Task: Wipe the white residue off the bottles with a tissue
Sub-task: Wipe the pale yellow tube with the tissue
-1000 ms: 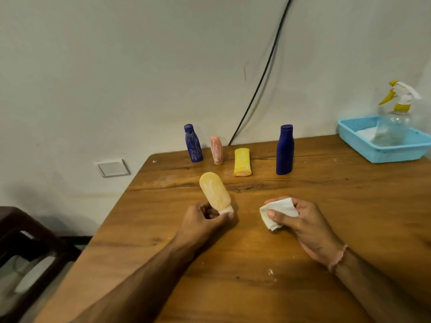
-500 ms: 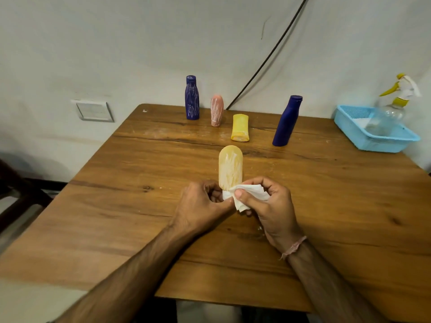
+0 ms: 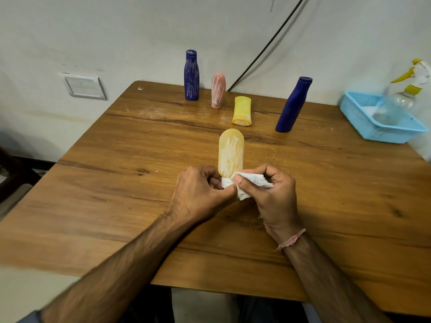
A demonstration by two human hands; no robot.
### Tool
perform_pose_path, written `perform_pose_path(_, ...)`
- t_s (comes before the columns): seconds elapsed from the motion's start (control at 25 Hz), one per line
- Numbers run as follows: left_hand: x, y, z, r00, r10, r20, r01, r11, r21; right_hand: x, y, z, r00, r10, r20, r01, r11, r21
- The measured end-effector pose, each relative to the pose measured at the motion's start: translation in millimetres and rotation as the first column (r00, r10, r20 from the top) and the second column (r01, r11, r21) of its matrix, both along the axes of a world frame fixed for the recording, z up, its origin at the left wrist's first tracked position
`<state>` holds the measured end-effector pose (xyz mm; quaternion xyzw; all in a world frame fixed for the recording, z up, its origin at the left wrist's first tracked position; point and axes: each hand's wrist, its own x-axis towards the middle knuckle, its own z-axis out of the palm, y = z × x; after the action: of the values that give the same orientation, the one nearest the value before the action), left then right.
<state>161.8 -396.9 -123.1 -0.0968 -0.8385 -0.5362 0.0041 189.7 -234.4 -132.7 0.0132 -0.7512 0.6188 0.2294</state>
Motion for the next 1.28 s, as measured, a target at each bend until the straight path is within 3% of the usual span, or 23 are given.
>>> perform_pose_path(0.12,0,1,0,0.999,-0.021,-0.029,0.02,0.999,-0.035,1,-4,0,0.997,0.054,-0.049,-0.045,0.983,0.181)
perform_pose_path(0.32,1,0,2,1.0,0.017,-0.015,-0.017,1.0,-0.007,0,-1,0,0.998,-0.035,-0.042,0.039,0.995,0.087)
perform_pose_path(0.48,3,1,5,1.0,-0.006,-0.016,0.005,1.0,-0.029,0,-4,2,0.995,0.005,-0.1,0.017,0.978,0.208)
perform_pose_path(0.64,3,1,6,1.0,0.004,0.014,-0.004,1.0,-0.014,-1,0,4,0.999,-0.05,-0.021,0.049,0.998,-0.028)
perform_pose_path(0.72,4,1,6,1.0,0.001,0.007,0.0,0.999,-0.049,0,1,5,1.0,-0.009,0.008,0.009,1.0,0.0)
perform_pose_path(0.88,2,0,9,0.998,-0.037,0.046,0.038,0.999,-0.025,-4,2,8,0.998,-0.021,0.061,0.03,0.989,-0.145)
perform_pose_path(1.0,1,-1,8,0.996,-0.078,0.054,0.079,0.997,-0.013,-5,9,10,0.99,0.088,0.106,-0.07,0.985,-0.159)
perform_pose_path(1.16,-1,0,6,0.996,-0.06,0.062,0.061,0.998,-0.03,-9,12,14,0.991,0.064,0.12,-0.036,0.976,-0.217)
perform_pose_path(1.28,-2,-1,4,0.996,-0.062,0.062,0.064,0.997,-0.03,-11,16,17,0.97,0.193,0.145,-0.157,0.96,-0.232)
